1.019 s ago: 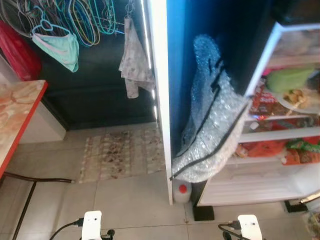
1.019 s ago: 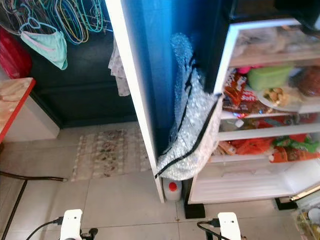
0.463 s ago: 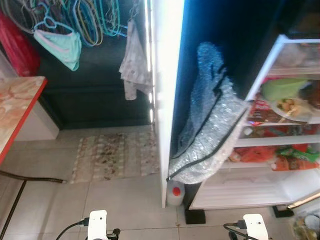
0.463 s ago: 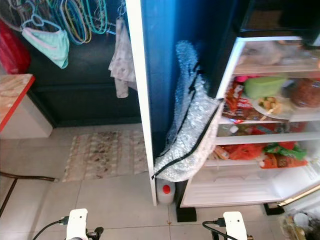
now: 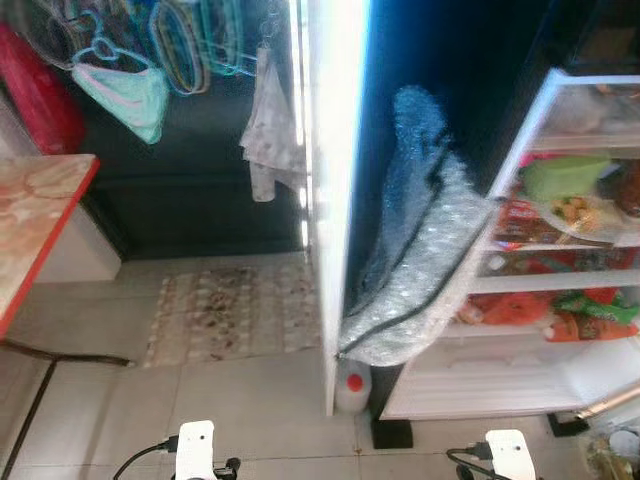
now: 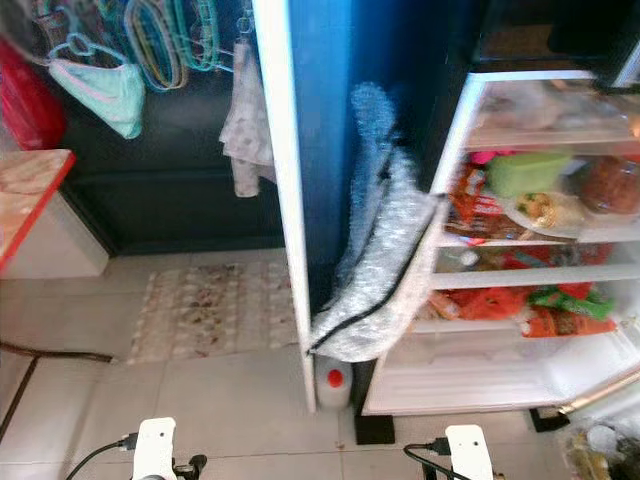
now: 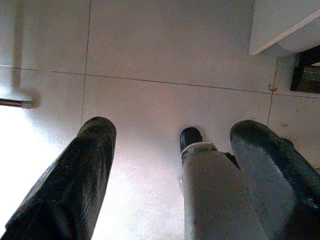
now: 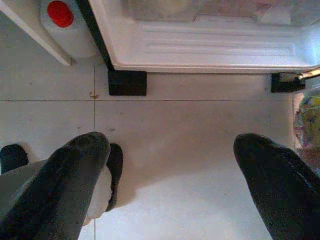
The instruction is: Restocking fridge
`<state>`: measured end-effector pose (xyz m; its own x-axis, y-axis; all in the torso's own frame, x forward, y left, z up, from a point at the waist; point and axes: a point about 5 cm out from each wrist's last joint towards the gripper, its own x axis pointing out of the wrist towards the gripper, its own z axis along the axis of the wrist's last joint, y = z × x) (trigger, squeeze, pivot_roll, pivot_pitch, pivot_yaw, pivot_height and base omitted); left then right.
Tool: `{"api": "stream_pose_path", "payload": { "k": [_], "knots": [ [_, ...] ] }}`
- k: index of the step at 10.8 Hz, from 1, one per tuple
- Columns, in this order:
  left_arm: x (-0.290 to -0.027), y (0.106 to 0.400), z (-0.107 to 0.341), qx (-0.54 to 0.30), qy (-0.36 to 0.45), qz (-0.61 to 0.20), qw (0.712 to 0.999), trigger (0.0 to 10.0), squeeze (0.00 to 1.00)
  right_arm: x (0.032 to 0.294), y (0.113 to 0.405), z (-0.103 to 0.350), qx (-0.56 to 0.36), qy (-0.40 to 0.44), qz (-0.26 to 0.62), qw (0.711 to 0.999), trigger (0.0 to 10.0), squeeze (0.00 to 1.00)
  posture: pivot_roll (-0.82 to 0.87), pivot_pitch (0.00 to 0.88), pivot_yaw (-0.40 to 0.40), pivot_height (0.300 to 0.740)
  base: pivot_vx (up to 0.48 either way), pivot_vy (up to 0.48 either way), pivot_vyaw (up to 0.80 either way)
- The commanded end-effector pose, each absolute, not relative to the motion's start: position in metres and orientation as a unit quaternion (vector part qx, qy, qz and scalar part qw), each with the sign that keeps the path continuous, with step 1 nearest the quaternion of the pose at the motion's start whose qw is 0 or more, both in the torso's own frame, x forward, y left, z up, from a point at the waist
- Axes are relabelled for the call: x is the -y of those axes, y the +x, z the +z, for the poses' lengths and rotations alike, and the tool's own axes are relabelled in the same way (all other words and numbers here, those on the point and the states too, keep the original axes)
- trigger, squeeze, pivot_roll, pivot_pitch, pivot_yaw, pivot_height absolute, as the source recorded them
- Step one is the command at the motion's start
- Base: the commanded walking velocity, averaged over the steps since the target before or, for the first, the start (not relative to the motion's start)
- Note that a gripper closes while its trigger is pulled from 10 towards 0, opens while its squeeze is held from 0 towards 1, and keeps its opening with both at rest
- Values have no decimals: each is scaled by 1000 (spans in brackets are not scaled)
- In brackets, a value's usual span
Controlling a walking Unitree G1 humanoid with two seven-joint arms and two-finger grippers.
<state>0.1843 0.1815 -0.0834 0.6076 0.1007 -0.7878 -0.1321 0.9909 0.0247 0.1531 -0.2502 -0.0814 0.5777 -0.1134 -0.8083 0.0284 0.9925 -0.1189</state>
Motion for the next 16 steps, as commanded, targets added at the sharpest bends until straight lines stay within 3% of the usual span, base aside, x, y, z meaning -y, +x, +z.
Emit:
{"api": "stream_pose_path", "payload": {
  "k": [1,5,16],
  "knots": [
    [-184,175,-88,-458,-8,60,887,10000,0,246,148,-85,-463,-35,-42,885,10000,0,-150,86,66,740,0,311,0],
    [-187,172,-89,-461,13,48,886,10000,0,243,144,-87,-465,-36,-55,883,10000,0,-152,87,83,740,0,142,0],
    [-188,171,-89,-462,22,44,885,10000,0,242,143,-88,-469,-37,-54,881,10000,0,-152,87,90,740,0,33,-788]
  ]
}}
